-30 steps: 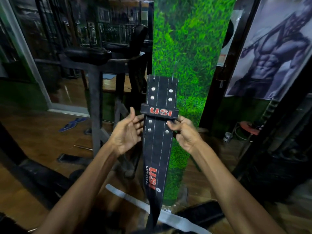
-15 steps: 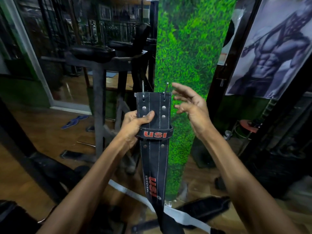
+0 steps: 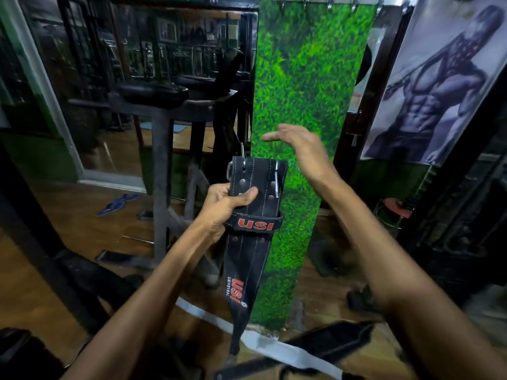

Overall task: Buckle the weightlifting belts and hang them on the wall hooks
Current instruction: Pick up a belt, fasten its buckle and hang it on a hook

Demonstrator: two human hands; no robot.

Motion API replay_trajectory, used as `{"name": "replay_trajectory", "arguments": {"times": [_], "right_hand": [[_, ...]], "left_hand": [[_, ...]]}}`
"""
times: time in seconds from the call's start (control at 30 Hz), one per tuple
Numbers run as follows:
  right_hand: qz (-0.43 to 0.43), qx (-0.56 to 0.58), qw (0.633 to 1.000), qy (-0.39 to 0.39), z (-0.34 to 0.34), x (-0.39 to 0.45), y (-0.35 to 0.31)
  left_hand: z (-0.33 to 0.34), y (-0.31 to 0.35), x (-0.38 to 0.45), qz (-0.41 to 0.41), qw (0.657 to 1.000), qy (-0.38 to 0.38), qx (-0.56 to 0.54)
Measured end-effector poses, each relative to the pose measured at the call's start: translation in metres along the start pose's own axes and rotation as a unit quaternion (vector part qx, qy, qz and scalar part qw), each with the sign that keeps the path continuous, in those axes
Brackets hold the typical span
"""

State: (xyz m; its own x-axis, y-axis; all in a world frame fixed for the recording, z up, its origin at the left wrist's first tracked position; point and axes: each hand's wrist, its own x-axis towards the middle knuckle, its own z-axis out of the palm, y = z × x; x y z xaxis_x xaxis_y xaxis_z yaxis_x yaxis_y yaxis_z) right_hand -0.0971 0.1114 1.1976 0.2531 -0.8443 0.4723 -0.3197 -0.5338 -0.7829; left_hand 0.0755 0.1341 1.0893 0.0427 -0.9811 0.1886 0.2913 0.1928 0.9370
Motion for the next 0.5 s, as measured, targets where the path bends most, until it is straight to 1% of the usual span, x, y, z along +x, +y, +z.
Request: {"name": "replay_trajectory", "arguments": {"times": [0.07,0.1,0.13,0.2,0.23,0.27,0.3,0.33,0.37,0.4,0.47,0.5], "right_hand": [[0.065,-0.111,0.985,-0.119,0.005,0.007,-0.009],[0.079,-0.125,0.976,-0.162,0.006,0.007,-0.01],[0.062,-0.098,0.977,-0.179,0.008,0.007,-0.01],[-0.034,0.011,0.987,-0.159,0.009,0.003,-0.006],[-0.074,0.034,0.984,-0.159,0.011,-0.002,0.0],[-0.11,0.008,0.98,-0.164,0.015,-0.008,0.008],[-0.14,-0.062,0.976,-0.153,0.023,-0.015,0.015],[-0.165,-0.128,0.97,-0.126,0.031,-0.019,0.022],[-0.178,-0.155,0.966,-0.106,0.037,-0.024,0.024],[-0.172,-0.134,0.971,-0.095,0.04,-0.026,0.022],[-0.127,0.013,0.99,-0.056,0.037,-0.022,0.011],[-0.103,0.079,0.992,-0.009,0.033,-0.019,0.006]], "left_hand": [[0.003,0.002,-0.002,0.007,0.999,-0.013,0.03],[0.004,0.004,-0.004,0.009,0.999,-0.019,0.037],[0.003,0.006,-0.005,0.008,0.999,-0.021,0.038],[-0.004,0.011,-0.005,0.005,1.0,-0.009,0.021],[-0.007,0.014,-0.005,0.001,1.0,0.002,0.005],[-0.011,0.017,-0.004,0.0,1.0,0.011,-0.006],[-0.014,0.018,-0.004,0.0,1.0,0.015,-0.013],[-0.015,0.018,-0.004,-0.001,1.0,0.014,-0.014],[-0.015,0.019,-0.004,-0.003,1.0,0.008,-0.019],[-0.015,0.019,-0.006,-0.007,1.0,0.003,-0.023],[-0.016,0.02,-0.006,-0.006,0.999,-0.008,-0.037],[-0.018,0.023,-0.005,-0.008,0.999,-0.011,-0.044]]}}
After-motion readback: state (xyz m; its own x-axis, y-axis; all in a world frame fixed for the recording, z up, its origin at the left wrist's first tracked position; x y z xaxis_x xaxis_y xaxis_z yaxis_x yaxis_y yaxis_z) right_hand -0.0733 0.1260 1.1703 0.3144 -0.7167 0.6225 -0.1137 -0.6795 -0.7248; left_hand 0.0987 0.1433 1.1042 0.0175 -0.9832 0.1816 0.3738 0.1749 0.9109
